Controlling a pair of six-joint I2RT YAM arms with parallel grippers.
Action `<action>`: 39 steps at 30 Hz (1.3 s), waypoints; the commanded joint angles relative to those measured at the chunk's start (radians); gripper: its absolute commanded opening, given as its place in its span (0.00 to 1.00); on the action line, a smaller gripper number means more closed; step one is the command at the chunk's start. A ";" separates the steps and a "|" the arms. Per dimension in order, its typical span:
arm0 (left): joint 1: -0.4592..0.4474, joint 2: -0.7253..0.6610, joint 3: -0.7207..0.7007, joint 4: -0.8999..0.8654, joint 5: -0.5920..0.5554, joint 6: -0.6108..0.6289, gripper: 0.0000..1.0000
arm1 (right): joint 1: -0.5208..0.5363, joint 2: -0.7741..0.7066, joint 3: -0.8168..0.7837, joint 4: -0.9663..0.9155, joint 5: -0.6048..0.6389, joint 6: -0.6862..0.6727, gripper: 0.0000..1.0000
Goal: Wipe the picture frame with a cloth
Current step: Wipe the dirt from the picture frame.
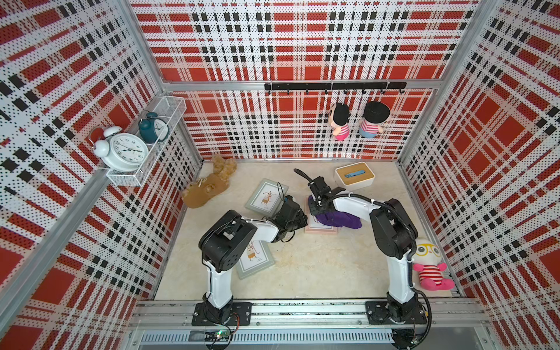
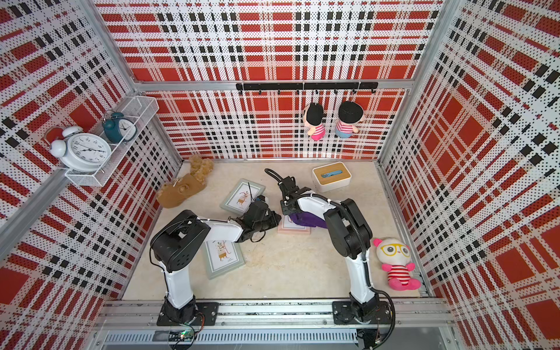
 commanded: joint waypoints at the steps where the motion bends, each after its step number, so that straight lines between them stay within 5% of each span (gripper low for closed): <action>1: -0.027 0.040 -0.046 -0.178 0.049 0.005 0.17 | -0.045 0.014 -0.001 -0.066 0.102 0.031 0.00; 4: -0.027 0.038 -0.045 -0.177 0.047 0.003 0.17 | -0.039 0.012 -0.005 -0.076 0.143 0.005 0.00; 12: -0.027 0.042 -0.045 -0.175 0.046 -0.001 0.17 | 0.055 0.033 0.008 -0.012 -0.030 -0.006 0.00; 20: -0.027 0.042 -0.048 -0.176 0.047 0.001 0.17 | -0.033 0.009 -0.030 -0.056 0.204 0.014 0.00; 28: -0.027 0.042 -0.045 -0.176 0.046 -0.002 0.17 | 0.055 0.030 -0.022 0.017 -0.035 -0.029 0.00; 35: -0.027 0.043 -0.047 -0.176 0.048 0.000 0.17 | -0.028 0.029 -0.035 -0.024 0.173 0.026 0.00; 39: -0.027 0.048 -0.042 -0.177 0.049 -0.001 0.17 | 0.003 0.005 -0.068 -0.001 0.135 -0.044 0.00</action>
